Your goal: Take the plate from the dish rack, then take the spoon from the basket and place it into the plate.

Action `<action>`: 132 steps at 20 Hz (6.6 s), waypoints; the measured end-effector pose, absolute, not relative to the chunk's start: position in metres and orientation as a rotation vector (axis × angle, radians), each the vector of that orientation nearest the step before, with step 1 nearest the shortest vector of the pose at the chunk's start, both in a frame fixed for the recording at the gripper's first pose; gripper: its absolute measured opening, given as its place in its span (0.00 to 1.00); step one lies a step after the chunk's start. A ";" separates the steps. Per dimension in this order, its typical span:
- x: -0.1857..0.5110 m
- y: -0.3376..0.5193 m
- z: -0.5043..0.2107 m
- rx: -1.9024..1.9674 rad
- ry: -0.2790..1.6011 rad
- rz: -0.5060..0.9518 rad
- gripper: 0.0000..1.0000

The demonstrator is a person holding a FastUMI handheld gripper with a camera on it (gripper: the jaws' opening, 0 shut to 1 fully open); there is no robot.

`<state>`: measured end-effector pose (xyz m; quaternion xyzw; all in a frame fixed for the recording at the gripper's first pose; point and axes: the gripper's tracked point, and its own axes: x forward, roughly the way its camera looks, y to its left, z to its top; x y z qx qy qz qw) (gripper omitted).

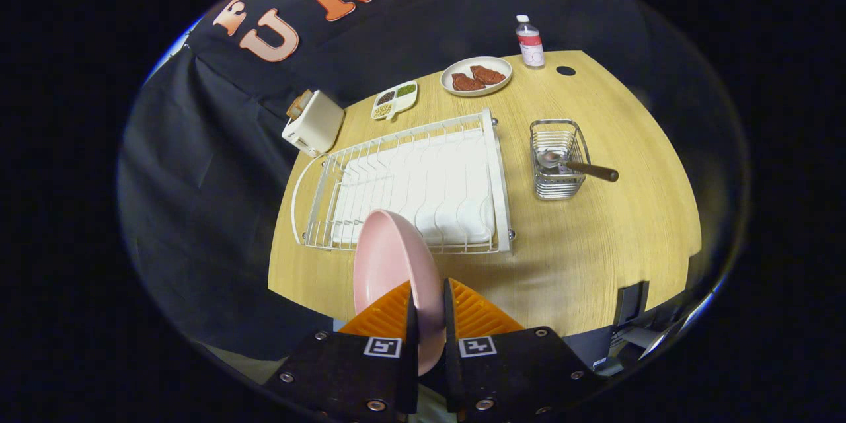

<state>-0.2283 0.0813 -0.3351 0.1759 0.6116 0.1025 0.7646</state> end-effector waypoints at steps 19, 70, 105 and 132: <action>-0.288 0.051 -0.475 0.514 1.440 0.021 0.23; -0.056 -0.065 -0.327 0.149 0.609 -0.208 0.08; -0.194 0.136 -0.345 0.103 0.826 0.517 0.09; -0.201 0.065 -0.379 0.006 0.858 0.386 0.65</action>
